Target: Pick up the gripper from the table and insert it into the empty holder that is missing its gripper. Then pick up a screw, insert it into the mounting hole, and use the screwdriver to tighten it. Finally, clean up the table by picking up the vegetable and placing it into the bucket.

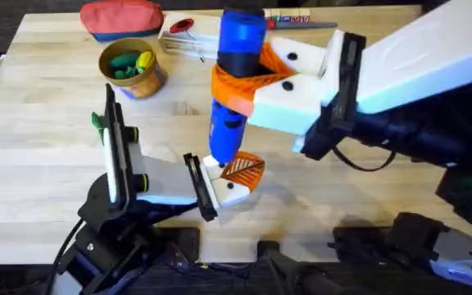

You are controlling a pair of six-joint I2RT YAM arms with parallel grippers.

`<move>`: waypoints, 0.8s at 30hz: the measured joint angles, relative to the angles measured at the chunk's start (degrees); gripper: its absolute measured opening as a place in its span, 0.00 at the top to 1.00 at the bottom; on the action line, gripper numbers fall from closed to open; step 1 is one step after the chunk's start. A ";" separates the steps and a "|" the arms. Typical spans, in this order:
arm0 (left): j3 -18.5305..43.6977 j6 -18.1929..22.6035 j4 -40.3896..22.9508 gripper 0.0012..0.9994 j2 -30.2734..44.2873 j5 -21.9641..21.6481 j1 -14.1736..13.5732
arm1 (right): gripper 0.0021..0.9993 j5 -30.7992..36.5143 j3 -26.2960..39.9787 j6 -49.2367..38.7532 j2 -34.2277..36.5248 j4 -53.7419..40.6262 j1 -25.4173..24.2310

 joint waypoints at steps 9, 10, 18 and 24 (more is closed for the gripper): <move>0.00 -0.02 -0.02 0.98 0.00 0.02 0.00 | 0.99 -0.04 0.00 -0.33 -1.22 -1.94 0.00; 0.00 -0.02 0.00 0.98 0.00 0.02 0.00 | 0.99 -0.04 0.00 -0.33 -1.31 -2.04 0.00; 0.00 -0.02 0.00 0.98 0.00 0.02 0.00 | 0.99 -0.04 0.00 -0.30 -1.46 -2.32 0.00; 0.00 0.00 0.00 0.98 0.00 0.02 0.00 | 0.99 -0.04 0.00 -0.31 -1.46 -2.19 0.00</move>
